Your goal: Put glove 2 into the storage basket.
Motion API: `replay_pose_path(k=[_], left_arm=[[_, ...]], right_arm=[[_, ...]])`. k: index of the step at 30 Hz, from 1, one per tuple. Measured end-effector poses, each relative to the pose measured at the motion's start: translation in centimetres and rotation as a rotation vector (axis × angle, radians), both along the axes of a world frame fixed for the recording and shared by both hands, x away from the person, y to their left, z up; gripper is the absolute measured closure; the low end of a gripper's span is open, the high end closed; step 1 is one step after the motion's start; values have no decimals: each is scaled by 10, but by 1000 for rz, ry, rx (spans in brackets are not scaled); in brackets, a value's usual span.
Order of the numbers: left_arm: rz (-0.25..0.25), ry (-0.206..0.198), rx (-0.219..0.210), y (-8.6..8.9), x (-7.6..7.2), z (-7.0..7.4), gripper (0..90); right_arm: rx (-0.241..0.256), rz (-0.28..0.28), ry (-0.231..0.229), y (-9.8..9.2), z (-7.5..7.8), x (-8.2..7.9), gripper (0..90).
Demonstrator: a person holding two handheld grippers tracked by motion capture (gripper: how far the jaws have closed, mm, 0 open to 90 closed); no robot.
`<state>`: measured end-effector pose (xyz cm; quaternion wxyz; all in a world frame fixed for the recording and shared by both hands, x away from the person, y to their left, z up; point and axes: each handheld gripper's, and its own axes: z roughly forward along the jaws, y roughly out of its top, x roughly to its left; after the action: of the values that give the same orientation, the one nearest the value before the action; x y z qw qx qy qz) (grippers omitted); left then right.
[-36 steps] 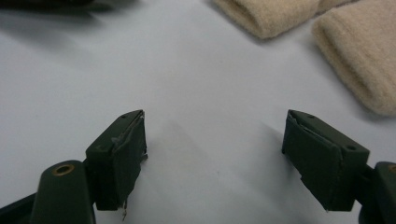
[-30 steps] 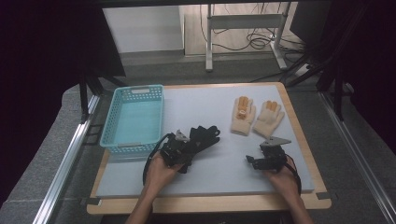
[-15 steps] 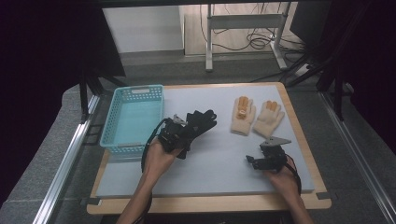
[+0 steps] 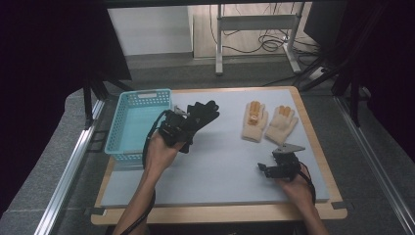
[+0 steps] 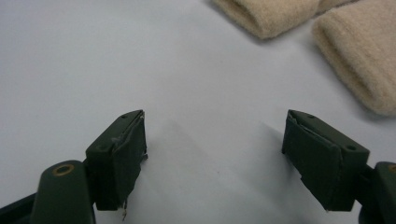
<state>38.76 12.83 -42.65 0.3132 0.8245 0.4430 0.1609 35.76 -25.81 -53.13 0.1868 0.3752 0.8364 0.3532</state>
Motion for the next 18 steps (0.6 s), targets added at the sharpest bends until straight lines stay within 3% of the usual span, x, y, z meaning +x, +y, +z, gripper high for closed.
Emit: replay_pose_path(k=[6, 18], left_arm=[[47, -5, 12, 19, 9, 10, 607], [231, -9, 22, 81, 23, 16, 602]], right_arm=[[0, 1, 0, 0, 0, 0, 211], [0, 1, 0, 0, 0, 0, 211]])
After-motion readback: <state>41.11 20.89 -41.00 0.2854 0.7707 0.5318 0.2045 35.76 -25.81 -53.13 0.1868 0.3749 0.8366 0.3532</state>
